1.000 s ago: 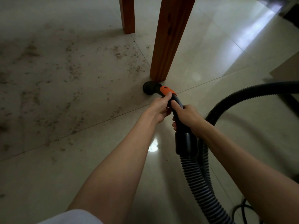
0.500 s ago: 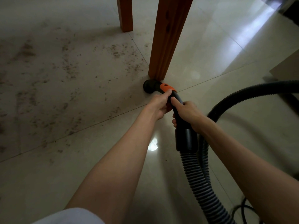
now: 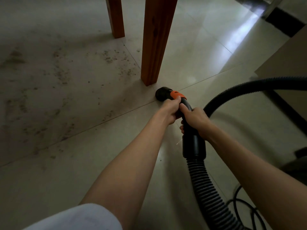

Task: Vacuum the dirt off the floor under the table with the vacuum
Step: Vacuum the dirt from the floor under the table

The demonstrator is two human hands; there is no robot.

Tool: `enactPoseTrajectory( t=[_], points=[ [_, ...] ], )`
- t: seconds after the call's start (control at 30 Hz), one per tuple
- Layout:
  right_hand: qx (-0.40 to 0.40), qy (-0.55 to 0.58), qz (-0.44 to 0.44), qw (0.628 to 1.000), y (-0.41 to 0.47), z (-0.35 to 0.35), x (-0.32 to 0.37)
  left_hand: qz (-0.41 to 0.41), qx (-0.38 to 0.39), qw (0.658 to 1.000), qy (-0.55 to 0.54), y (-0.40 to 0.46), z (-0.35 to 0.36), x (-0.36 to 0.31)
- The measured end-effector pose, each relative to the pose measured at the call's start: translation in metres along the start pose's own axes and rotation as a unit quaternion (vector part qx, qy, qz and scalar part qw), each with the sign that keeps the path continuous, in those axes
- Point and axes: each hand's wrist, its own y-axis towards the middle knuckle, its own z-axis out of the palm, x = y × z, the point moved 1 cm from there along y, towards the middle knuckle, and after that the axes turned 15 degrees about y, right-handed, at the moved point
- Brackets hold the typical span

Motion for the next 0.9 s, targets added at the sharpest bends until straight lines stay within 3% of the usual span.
enactPoseTrajectory(
  t=[0.23, 0.63, 0.9],
  points=[
    [-0.024, -0.012, -0.012, 1.000, -0.001, -0.002, -0.006, -0.007, 0.008, 1.000, 0.004, 0.001, 0.002, 0.004],
    [0.114, -0.047, 0.050, 0.991, -0.020, -0.003, 0.000, 0.006, -0.023, 0.997, -0.074, -0.010, -0.007, 0.028],
    [0.131, -0.033, 0.055, 0.989, -0.025, 0.007, 0.004, 0.013, -0.018, 0.996, -0.088, -0.020, -0.020, 0.024]
  ],
)
